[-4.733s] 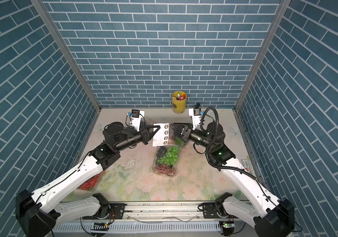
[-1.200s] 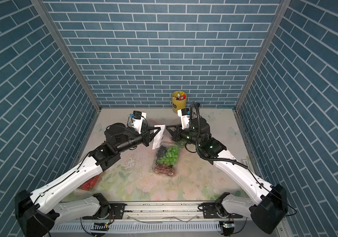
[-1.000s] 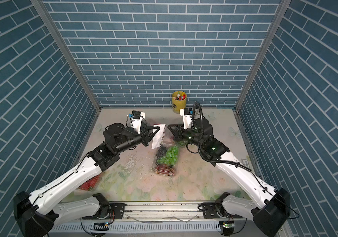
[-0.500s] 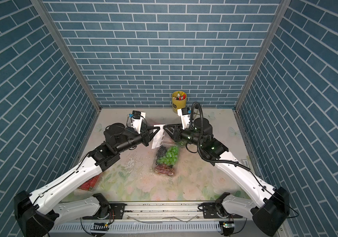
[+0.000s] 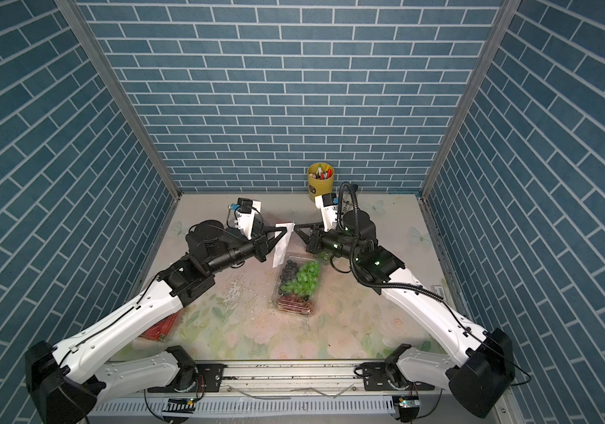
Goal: Label fruit boxes
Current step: Tear off the label from the label sticker.
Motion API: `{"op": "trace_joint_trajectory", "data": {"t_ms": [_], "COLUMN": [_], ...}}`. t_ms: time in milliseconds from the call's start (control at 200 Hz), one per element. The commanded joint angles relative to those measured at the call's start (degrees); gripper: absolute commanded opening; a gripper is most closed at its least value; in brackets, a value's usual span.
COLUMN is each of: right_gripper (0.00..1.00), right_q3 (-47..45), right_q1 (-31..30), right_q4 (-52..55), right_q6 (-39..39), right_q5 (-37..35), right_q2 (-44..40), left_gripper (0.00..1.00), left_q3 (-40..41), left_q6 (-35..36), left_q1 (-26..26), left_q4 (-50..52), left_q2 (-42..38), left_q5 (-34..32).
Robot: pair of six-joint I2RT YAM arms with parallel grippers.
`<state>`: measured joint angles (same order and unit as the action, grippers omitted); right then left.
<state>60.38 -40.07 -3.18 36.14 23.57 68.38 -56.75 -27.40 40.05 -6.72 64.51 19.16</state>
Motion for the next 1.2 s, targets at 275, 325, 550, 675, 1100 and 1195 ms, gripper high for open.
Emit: {"op": "trace_joint_trajectory", "data": {"t_ms": [275, 325, 550, 675, 1100, 1195], "right_gripper": [0.0, 0.0, 0.0, 0.0, 0.0, 0.0], "right_q3": [0.8, 0.5, -1.6, -1.8, 15.8, 21.8], "right_q1": [-0.2, -0.1, 0.7, 2.0, 8.5, 8.5], "right_q4": [3.2, 4.0, 4.6, 7.6, 35.5, 40.4], "right_q6": [-1.8, -2.1, -2.5, -3.7, -17.8, -20.5], "right_q5": [-5.8, -6.5, -7.7, -8.9, -25.1, -30.1], "right_q2": [-1.6, -1.8, -3.3, -4.2, 11.4, 18.0], "left_gripper": [0.0, 0.0, 0.0, 0.0, 0.0, 0.0], "left_q3": [-0.8, -0.8, -0.6, -0.1, 2.5, 4.3], "left_q6": [1.0, 1.2, 2.1, 2.2, 5.9, 6.0], "left_q1": [0.2, 0.2, -0.5, -1.3, -2.4, -2.4], "left_q4": [1.5, 2.0, 4.8, 5.8, 9.4, 8.8], "left_q2": [-2.2, -2.5, -4.0, -4.7, -6.2, -7.5], "left_q5": [-2.2, -2.9, -6.5, -8.1, -9.4, -10.5]}}
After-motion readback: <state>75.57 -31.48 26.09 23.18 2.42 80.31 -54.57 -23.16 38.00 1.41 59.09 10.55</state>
